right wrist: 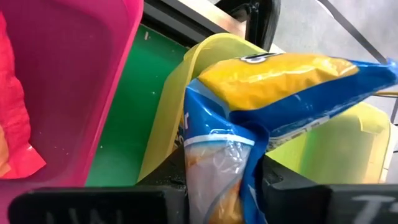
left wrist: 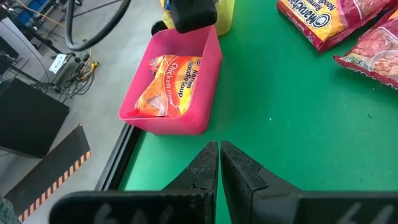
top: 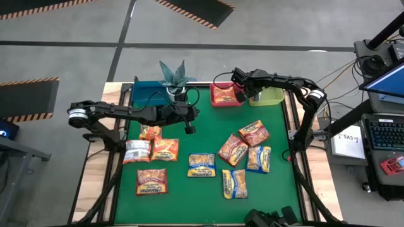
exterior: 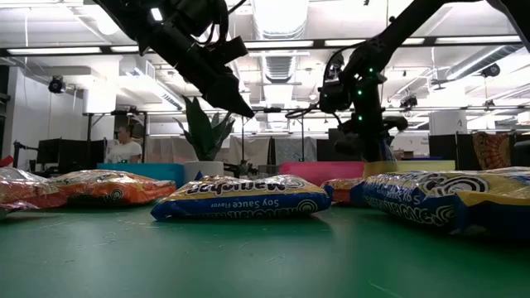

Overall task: Sort Maruchan noodles
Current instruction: Put the blue noodle pack into the yellow bin

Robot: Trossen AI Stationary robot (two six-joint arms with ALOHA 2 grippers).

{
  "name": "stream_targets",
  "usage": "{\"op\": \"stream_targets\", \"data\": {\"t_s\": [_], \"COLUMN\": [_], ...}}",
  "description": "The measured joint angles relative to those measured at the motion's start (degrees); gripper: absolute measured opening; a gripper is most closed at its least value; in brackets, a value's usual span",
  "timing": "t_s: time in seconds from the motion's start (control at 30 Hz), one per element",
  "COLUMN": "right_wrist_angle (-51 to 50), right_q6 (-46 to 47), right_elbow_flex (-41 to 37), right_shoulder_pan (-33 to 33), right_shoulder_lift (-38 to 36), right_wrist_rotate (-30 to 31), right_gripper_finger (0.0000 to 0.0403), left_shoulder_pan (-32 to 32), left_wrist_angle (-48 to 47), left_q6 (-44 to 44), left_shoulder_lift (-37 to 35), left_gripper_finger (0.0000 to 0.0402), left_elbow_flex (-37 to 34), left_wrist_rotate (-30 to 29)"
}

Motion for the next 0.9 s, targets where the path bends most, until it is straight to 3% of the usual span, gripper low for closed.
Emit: {"op": "stream_targets", "data": {"t_s": [0.63,0.9], "right_wrist_angle": [-0.82,-1.21], "right_q6": [0.24,0.64], "right_elbow_flex": [1.35,4.05], "right_shoulder_pan": [1.19,4.79], "right_shoulder_lift": [-1.24,-6.18], "right_wrist_rotate": [-0.11,-0.04], "right_gripper_finger": [0.0178,0.0218], "left_shoulder_pan": [0.0,0.0], "left_wrist_angle": [0.07,0.42], "left_q6": [-0.67,-2.04], "left_shoulder_lift": [0.31,0.96], "left_gripper_finger": [0.0,0.0], "left_elbow_flex": [0.0,0.0], "left_wrist_rotate": [0.02,0.04]}}
